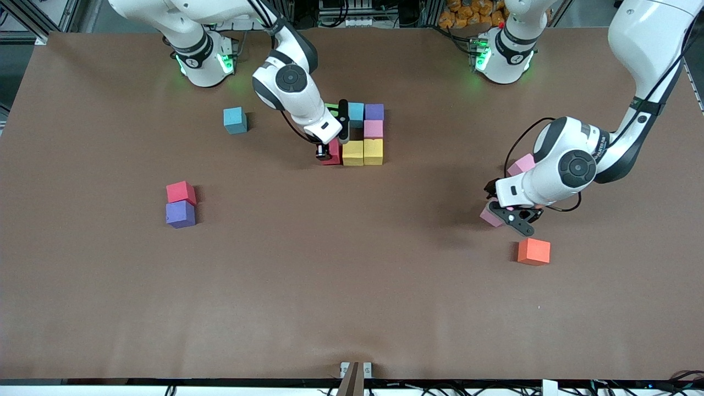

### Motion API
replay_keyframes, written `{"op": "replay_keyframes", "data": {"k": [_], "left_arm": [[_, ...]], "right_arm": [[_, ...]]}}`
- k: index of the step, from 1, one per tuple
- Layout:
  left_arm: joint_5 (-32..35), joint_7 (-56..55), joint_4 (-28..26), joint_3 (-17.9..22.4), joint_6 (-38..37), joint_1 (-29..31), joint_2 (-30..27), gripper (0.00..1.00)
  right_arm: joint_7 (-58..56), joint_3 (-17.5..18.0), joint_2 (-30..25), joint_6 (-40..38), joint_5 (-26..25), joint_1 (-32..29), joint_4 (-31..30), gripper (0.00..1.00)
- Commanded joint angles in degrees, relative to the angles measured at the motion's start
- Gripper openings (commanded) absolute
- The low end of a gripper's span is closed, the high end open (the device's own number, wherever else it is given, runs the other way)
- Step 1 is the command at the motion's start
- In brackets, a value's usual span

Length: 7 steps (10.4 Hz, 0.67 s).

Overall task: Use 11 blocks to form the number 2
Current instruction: 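Grasp the lavender cube with the left gripper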

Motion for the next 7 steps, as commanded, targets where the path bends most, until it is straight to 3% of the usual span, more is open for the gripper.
{"op": "replay_keyframes", "data": {"k": [1,3,7], "left_arm": [[0.86,-1.32,-0.48,0.3,1.45,0.48,-0.15,1.0],[0.86,-1.41,-0.39,1.26,2.24,0.31,0.37,1.0],[0.86,-2.46,-0.47,4.25,4.79,-2.68,1.87,1.0]], "right_arm": [[0.82,-0.59,1.9,0.37,0.03,1.16,1.92,0.22],[1.78,-4.18,2.26,0.55,-0.06,4.48,2.28,0.22],[1.88,-4.38,2.79,0.55,-0.06,4.85,2.89,0.22]]}}
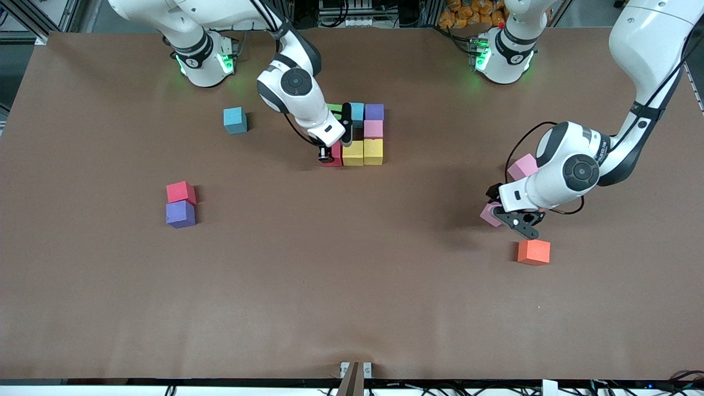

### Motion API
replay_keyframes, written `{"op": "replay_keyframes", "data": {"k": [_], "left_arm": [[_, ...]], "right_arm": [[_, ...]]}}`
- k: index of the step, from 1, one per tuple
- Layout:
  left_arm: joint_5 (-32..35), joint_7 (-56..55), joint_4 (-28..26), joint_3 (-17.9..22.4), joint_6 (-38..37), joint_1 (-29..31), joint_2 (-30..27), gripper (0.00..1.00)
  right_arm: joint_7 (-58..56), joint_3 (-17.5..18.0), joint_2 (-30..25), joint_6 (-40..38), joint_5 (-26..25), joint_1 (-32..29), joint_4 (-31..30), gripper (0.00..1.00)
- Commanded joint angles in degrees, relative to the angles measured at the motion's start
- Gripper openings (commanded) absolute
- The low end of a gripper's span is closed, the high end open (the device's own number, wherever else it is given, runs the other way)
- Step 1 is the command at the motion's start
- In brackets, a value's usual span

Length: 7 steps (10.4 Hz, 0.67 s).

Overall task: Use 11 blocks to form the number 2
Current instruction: 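Grasp the lavender cube with the left gripper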

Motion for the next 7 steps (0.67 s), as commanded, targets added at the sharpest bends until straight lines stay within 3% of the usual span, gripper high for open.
{"op": "replay_keyframes", "data": {"k": [1,4,6,7], "left_arm": [[0.86,-1.63,-0.34,1.62,1.87,-1.93,0.54,1.0],[1.56,-1.55,-0.51,3.11,3.7,-2.03,2.21,1.0],[3.67,-1.55,-0.51,3.65,3.89,-2.64,2.31,1.0],[3.67,-1.63,-0.51,3.65,3.89,-2.73,2.31,0.93]], "right_arm": [[0.92,-0.67,0.79,0.1,0.03,0.86,1.13,0.23],[1.36,-0.67,0.79,0.02,0.03,0.86,1.13,0.28],[2.15,-0.76,0.79,0.02,0.03,0.77,1.13,0.44],[2.41,-0.76,0.79,0.02,0.03,0.77,1.13,0.45]]}}
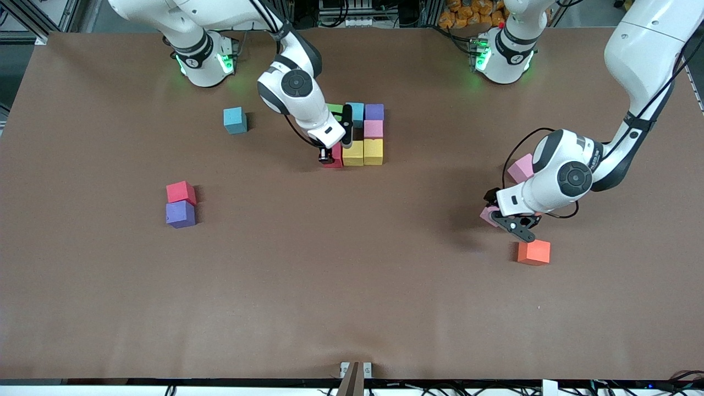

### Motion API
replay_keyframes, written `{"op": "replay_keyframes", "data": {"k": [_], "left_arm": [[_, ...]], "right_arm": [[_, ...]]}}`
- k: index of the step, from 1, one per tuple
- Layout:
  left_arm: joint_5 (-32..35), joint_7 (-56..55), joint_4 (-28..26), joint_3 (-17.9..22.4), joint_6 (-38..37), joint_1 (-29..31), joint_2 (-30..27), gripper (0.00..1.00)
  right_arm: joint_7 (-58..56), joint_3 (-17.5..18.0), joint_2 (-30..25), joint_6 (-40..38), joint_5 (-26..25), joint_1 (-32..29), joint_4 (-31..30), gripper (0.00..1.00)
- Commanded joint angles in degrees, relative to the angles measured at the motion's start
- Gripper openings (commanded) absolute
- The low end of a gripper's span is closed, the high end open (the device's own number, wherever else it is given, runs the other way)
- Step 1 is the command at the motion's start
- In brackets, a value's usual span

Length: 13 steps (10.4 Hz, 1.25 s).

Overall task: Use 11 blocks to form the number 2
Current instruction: 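Grasp the lavender cube with the left gripper, then carry the lavender cube with the left gripper while the right gripper withdraws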

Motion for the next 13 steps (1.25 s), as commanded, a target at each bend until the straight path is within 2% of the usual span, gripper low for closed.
{"op": "replay_keyframes", "data": {"k": [1,2,4,5,6,7,9,11,13], "left_arm": [[1.64,-1.28,-0.31,0.45,0.77,-0.78,-0.41,0.69],[1.64,-1.28,-0.22,0.45,0.77,-0.78,-0.41,0.57],[1.73,-4.85,-0.05,0.45,0.42,-2.09,-0.5,0.22],[1.64,-8.45,0.39,0.45,0.16,-3.92,-0.5,0.17],[1.73,-11.44,0.91,0.45,0.07,-4.64,-0.58,0.17],[1.82,-13.56,2.22,0.37,-0.89,-5.16,-0.06,0.17],[1.64,-17.96,6.17,0.54,-3.95,-8.93,0.21,0.17],[0.85,-20.25,11.0,0.37,-9.83,-10.35,0.21,0.17],[-0.37,-23.76,13.31,0.19,-13.2,-11.76,-0.06,0.17]], "right_arm": [[2.62,-0.58,0.48,-0.07,0.03,0.77,0.78,0.5],[3.07,-0.58,0.48,-0.07,-0.06,0.86,0.78,0.52],[3.07,-0.58,0.39,-0.07,-0.06,0.77,0.78,0.52],[2.98,-0.58,0.39,-0.07,-0.06,0.77,0.78,0.52],[2.98,-0.58,0.39,-0.16,-0.14,0.86,1.12,0.54],[3.07,-0.58,0.39,-0.34,-0.23,0.86,1.39,0.59],[3.16,-0.58,0.3,-0.51,-0.23,0.86,1.48,0.67],[3.16,-0.58,0.3,-0.42,-0.23,0.86,1.48,0.67],[3.07,-0.58,0.39,-0.42,-0.23,0.86,1.39,0.67]]}}
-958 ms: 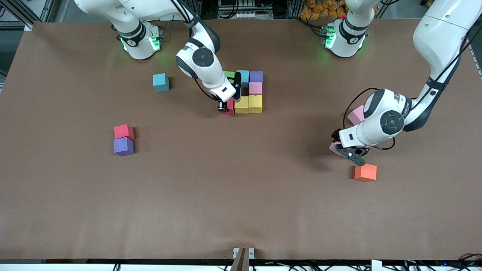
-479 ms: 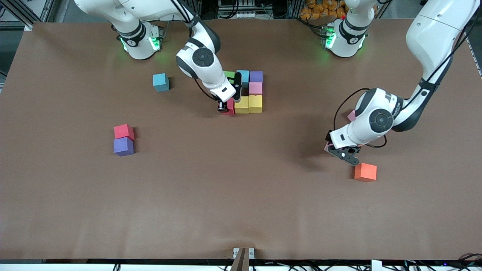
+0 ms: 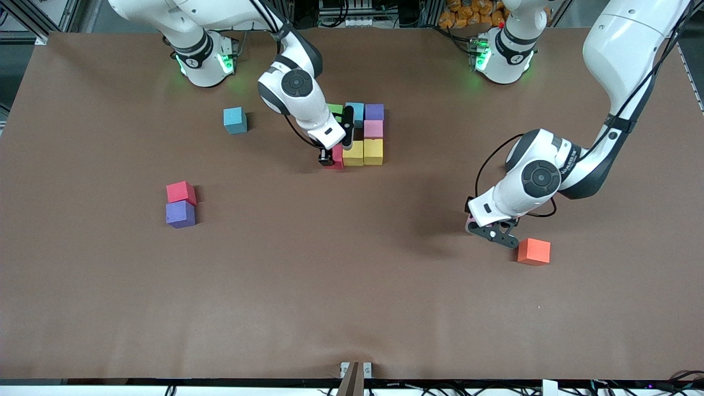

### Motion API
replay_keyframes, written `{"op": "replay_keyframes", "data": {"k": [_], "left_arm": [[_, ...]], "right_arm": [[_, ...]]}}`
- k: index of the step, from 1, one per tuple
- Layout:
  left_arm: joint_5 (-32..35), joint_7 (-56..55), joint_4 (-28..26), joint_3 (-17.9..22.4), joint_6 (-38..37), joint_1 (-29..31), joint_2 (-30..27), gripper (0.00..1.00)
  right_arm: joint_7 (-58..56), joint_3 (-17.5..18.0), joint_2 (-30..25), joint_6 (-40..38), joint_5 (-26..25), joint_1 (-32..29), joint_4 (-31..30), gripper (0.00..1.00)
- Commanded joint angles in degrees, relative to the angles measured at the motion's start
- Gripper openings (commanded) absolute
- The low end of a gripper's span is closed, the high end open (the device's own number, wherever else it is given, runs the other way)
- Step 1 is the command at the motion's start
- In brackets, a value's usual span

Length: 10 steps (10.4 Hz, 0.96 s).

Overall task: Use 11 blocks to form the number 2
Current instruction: 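Carry the lavender cube with the left gripper while the right gripper withdraws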

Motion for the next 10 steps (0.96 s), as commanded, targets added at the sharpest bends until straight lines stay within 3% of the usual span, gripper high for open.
{"op": "replay_keyframes", "data": {"k": [1,7,10], "left_arm": [[-1.17,-4.95,2.67,-0.17,-2.65,-1.8,-0.25,0.17],[-4.25,-31.65,8.82,0.17,-4.85,-14.09,0.36,0.17],[-4.34,-37.91,9.7,0.26,-4.85,-17.27,0.36,0.17]], "right_arm": [[0.95,-0.51,0.19,-0.46,-0.31,0.73,0.66,0.67],[0.34,-0.6,-4.21,-4.04,-0.31,-1.29,0.14,0.68],[0.16,-0.51,-5.69,-5.55,-0.31,-1.64,0.05,0.68]]}}
